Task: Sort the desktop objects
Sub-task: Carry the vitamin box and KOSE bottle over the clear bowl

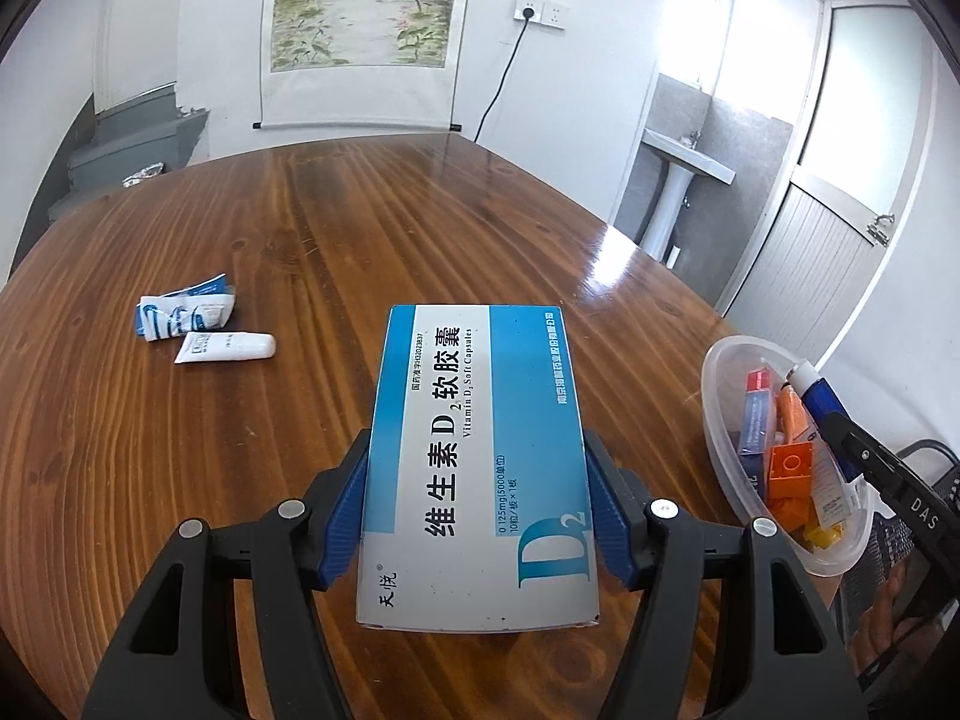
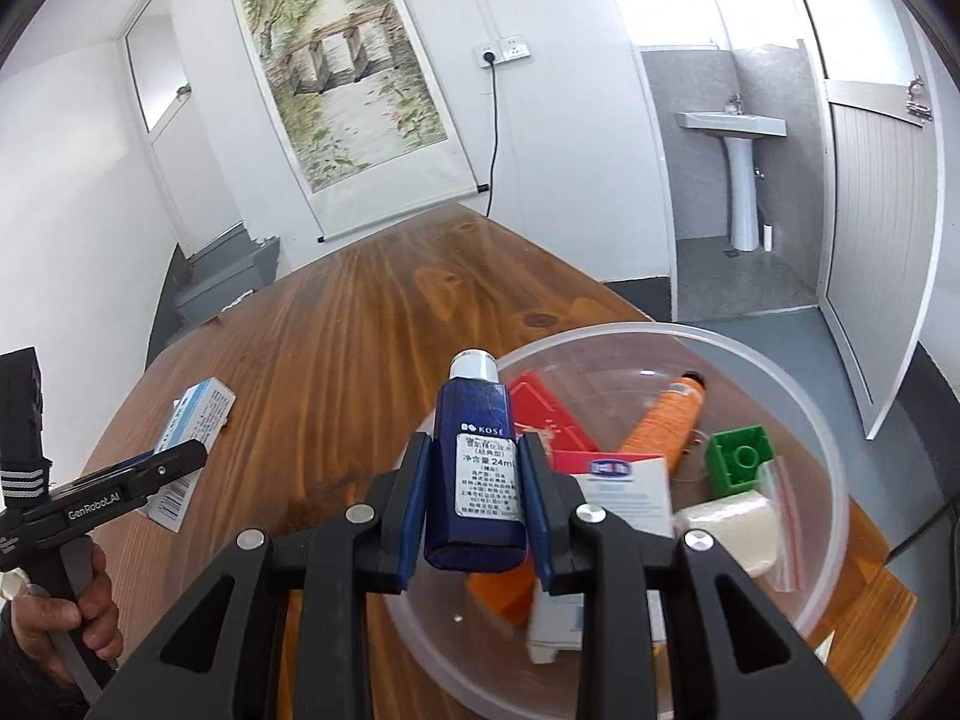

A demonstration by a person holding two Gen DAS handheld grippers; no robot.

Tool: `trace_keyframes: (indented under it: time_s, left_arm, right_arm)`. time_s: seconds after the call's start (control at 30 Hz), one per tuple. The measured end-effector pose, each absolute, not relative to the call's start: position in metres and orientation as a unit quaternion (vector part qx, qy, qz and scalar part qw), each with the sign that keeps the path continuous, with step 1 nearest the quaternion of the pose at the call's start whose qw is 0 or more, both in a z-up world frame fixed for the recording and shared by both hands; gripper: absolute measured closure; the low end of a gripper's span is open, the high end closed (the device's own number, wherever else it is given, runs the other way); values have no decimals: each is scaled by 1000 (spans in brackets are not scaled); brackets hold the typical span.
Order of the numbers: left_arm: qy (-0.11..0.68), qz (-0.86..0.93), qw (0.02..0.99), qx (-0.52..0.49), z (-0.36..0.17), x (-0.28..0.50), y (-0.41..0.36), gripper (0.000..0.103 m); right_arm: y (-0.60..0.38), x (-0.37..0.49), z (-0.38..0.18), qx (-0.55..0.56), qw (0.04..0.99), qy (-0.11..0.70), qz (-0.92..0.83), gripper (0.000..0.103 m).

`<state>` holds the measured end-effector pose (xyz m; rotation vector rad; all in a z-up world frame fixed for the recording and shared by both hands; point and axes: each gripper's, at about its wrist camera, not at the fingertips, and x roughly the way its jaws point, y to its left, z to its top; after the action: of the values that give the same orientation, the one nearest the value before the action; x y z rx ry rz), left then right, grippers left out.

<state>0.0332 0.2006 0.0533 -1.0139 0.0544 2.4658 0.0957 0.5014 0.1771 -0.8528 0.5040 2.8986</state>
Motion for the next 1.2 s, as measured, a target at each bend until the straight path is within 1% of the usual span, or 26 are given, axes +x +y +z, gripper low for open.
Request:
trace_keyframes:
  time_s: [0.47, 1.2]
  left_arm:
    - [63, 880, 297, -366, 68, 41, 278, 36]
    - [120, 855, 363, -350, 77, 50, 357, 36]
  right_arm:
    - [564, 105, 172, -268, 91, 191, 940, 71]
    - [585, 102, 168, -272, 103, 200, 936, 71]
